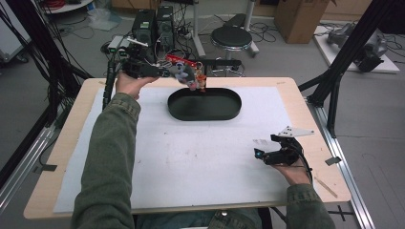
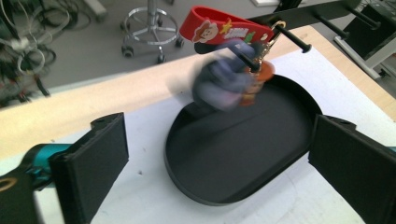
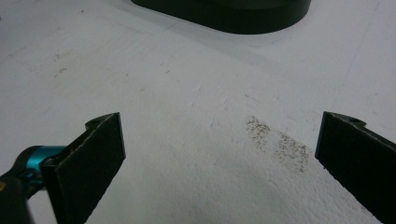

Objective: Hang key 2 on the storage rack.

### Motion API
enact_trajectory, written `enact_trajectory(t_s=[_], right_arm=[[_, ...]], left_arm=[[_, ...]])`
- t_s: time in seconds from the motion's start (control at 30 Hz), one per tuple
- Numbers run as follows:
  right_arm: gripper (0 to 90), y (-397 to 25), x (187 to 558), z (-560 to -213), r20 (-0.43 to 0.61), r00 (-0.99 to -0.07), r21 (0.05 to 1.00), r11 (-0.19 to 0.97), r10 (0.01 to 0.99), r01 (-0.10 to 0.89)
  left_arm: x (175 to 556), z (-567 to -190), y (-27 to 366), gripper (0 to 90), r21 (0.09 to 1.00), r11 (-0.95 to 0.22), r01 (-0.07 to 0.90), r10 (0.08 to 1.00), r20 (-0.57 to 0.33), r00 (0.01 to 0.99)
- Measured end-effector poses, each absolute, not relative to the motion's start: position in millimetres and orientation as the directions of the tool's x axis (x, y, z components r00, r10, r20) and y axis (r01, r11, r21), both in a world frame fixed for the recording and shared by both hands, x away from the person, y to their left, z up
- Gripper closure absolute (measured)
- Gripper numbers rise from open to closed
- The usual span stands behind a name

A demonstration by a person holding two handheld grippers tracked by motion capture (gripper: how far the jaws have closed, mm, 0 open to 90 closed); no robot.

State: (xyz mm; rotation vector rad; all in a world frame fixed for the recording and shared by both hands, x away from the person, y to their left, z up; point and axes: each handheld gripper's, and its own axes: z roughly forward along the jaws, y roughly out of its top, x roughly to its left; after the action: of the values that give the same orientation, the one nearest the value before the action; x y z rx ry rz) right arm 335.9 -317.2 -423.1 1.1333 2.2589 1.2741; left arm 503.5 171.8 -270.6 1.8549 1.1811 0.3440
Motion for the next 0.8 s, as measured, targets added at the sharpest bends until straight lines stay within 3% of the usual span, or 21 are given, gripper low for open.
enact_trajectory(t_s=[0.3,0.8], right_arm=[[0.5,-316.4,336.5,-423.2,0.109,-0.642,0.827,0.289,0.759,0.483],[0.5,-315.1,336.8,-422.9,0.117,-0.641,0.826,0.284,0.759,0.486]], left_arm=[[482.5,-274.1,180.9,1.7,0.84,-0.199,0.505,0.796,-0.162,0.583],[448.0,-283.7,188.4,1.7,0.855,-0.219,0.47,0.791,-0.126,0.599]])
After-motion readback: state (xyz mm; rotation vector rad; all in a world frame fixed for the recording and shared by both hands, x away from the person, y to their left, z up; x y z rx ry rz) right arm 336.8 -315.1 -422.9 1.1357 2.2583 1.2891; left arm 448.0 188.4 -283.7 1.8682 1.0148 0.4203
